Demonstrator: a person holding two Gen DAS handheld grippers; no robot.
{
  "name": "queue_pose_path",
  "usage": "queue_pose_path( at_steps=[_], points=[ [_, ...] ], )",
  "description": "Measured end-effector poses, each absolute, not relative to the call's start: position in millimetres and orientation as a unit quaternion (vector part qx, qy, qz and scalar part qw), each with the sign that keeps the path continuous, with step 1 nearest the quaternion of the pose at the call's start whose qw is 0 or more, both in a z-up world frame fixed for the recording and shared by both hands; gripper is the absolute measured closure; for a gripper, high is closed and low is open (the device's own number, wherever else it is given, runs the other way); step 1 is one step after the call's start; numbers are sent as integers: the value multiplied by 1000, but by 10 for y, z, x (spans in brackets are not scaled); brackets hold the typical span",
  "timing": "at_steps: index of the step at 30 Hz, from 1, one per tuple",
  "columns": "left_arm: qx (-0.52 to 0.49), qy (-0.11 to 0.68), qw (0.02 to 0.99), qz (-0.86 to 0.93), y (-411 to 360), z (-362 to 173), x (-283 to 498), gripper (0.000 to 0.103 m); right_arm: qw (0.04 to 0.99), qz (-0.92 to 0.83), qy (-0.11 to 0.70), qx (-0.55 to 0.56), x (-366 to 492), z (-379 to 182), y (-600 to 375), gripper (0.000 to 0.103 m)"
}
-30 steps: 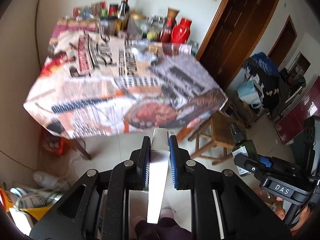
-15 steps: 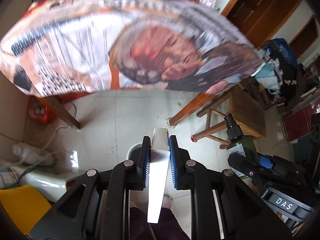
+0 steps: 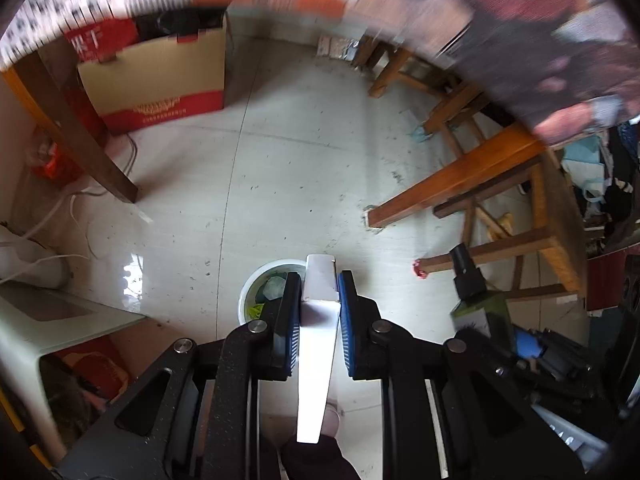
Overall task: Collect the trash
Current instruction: 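Carry the white card and green spray bottle down over the white bin, then open both tools over the white bin, dropping the card and bottle, then raise both open tools back up toward the table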
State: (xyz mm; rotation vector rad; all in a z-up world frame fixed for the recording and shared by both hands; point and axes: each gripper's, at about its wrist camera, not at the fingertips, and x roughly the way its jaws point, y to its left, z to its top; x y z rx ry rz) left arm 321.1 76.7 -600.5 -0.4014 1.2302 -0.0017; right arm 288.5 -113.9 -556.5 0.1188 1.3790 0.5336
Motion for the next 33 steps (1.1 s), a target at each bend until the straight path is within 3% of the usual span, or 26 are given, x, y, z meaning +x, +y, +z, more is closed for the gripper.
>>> queue_pose_path(
  at_steps=[7, 18, 26, 33],
  points=[
    [-189, 590, 785, 15, 797, -6770, 3406, 87, 716, 249, 651, 26, 2953, -6322, -974, 64],
    [-201, 650, 733, -8, 836, -7640, 3403, 86, 664, 251, 704, 23, 2963, -6993, -762, 63],
    [-183, 663, 726, -15, 873, -7430, 3292, 86, 660, 236, 712, 34, 2928, -6771, -777, 62],
    [-164, 653, 739, -20, 901, -6706, 3193, 86, 673, 243, 698, 20, 2912, -6122, -717, 62]
  ],
)
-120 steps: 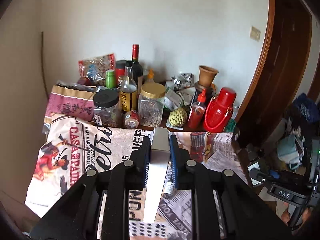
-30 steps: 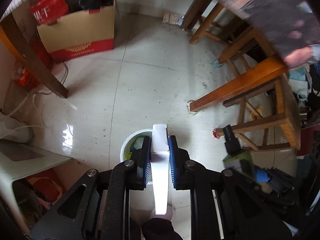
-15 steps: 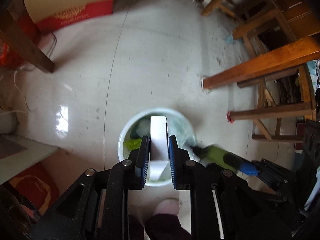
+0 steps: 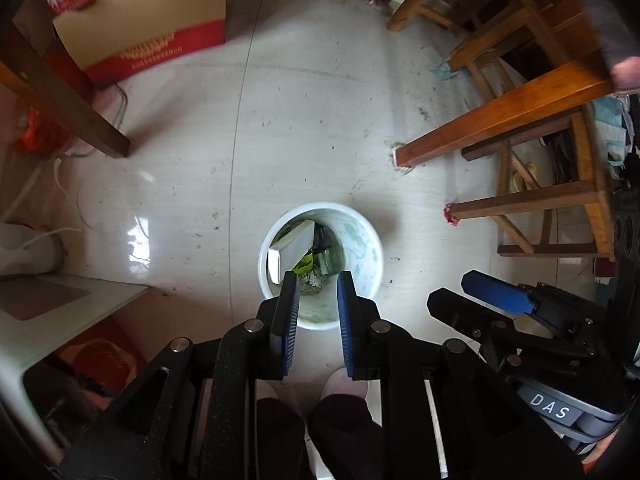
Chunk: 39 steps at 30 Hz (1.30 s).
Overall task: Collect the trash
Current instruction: 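Raise both open tools back up toward the table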
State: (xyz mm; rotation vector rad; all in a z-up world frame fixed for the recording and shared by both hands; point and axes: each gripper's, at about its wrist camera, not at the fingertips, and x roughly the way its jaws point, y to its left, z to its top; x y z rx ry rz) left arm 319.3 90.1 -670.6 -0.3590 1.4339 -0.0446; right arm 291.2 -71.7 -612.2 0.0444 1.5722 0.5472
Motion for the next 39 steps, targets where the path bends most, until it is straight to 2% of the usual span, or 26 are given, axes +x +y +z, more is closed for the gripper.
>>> queue_pose_path(
  at_steps=[18, 27, 35, 36, 39],
  points=[
    [-136, 569, 811, -21, 1066, -3647, 2676, 86, 741, 260, 618, 19, 2620, -3342, -764, 61],
    [-106, 518, 847, -47, 1103, -2512, 2430, 86, 794, 243, 552, 78, 2457, -2134, -938, 62],
    [-82, 467, 877, -71, 1127, -1777, 2202, 86, 848, 225, 471, 95, 2310, -1280, -1004, 62],
    [-79, 461, 880, -75, 1127, -1712, 2178, 82, 852, 224, 463, 96, 2301, -1225, -1012, 62],
    [-66, 443, 891, -77, 1130, -1531, 2104, 64, 869, 218, 434, 98, 2262, -1012, -1030, 62]
  ],
)
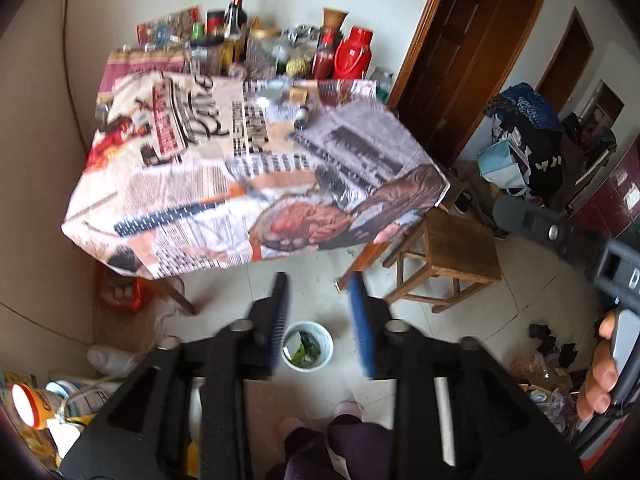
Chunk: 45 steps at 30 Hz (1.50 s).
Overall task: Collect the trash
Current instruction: 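Raise both open tools back up toward the table, then move the left tool to the silver round lid while the right tool grasps the small clear bottle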
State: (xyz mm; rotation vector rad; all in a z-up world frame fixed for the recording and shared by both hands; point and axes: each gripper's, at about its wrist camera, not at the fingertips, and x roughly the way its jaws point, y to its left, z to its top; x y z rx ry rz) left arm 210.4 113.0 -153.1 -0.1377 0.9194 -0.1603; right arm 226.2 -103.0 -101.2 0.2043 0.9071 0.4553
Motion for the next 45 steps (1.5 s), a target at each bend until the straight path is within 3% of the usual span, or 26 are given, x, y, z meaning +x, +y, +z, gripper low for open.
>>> queue_pose_path(
  at_steps=[4, 6, 10, 11, 13, 30, 45],
  points=[
    [-40, 415, 906, -72, 1128, -1278, 2090, 49, 885, 210, 405, 94, 2297, -814, -1040, 61],
    [-37, 403, 912, -67, 1135, -1183, 2125, 40, 891, 205, 396, 88, 2331, -756, -1041, 55],
    [-39, 380, 922, -56, 1180, -1026, 2316, 30, 910, 185, 361, 81, 2464, -656, -1094, 28],
    [-40, 377, 924, -52, 1187, -1005, 2370, 28, 913, 184, 355, 81, 2514, -642, -1112, 25],
    [-45, 368, 928, -41, 1206, -965, 2514, 15, 915, 185, 351, 79, 2636, -628, -1131, 25],
    [-96, 351, 930, 56, 900, -809, 4179, 13, 900, 261, 348, 11, 4238, -648, -1396, 25],
    [-88, 384, 917, 63, 1145, -1055, 5175, 13, 866, 265, 425, 18, 5131, -1154, -1028, 25]
  ],
)
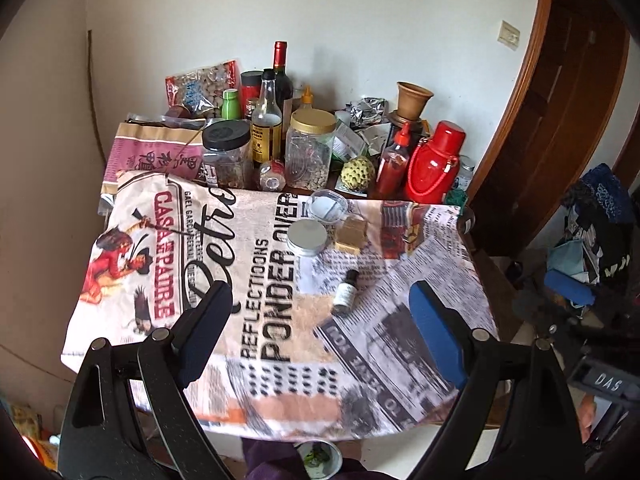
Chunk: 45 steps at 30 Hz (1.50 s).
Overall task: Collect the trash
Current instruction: 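Move the left tool to the silver round lid while the right tool grasps the small clear bottle, then grasp the silver round lid with the left tool, lifting it off the table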
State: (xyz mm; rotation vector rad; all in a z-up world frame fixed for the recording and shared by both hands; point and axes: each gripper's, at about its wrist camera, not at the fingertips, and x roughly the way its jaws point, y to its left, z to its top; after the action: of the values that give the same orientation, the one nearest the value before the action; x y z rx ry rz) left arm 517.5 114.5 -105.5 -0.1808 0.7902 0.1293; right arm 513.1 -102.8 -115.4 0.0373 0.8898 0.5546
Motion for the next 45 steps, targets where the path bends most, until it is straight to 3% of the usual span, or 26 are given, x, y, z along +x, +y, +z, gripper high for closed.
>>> queue_pose_path(
  at_steps=[12, 15, 17, 23, 29, 45],
  points=[
    [-55, 445, 893, 26, 2011, -1530, 6244, 13, 814, 208, 535, 81, 5858, -2085, -306, 25],
    [-48, 463, 885, 21, 2116, -1739, 6420, 13, 808, 191, 551, 79, 5991, -2342, -146, 37],
    [-46, 477, 878, 16, 2184, -1891, 6530, 13, 796, 190, 570, 79, 6079, -2536, -24, 54],
    [-50, 511, 858, 2, 2241, -2301, 6808, 13, 781, 183, 594, 55, 6159, -2905, 211, 69],
    [-68, 541, 838, -32, 2130, -2637, 7087, 13, 796, 172, 581, -7, 6087, -2967, 271, 76],
    [-2, 572, 819, -28, 1553, -3162, 7721, 13, 805, 111, 575, 97, 6002, -2726, -834, 77]
  ],
)
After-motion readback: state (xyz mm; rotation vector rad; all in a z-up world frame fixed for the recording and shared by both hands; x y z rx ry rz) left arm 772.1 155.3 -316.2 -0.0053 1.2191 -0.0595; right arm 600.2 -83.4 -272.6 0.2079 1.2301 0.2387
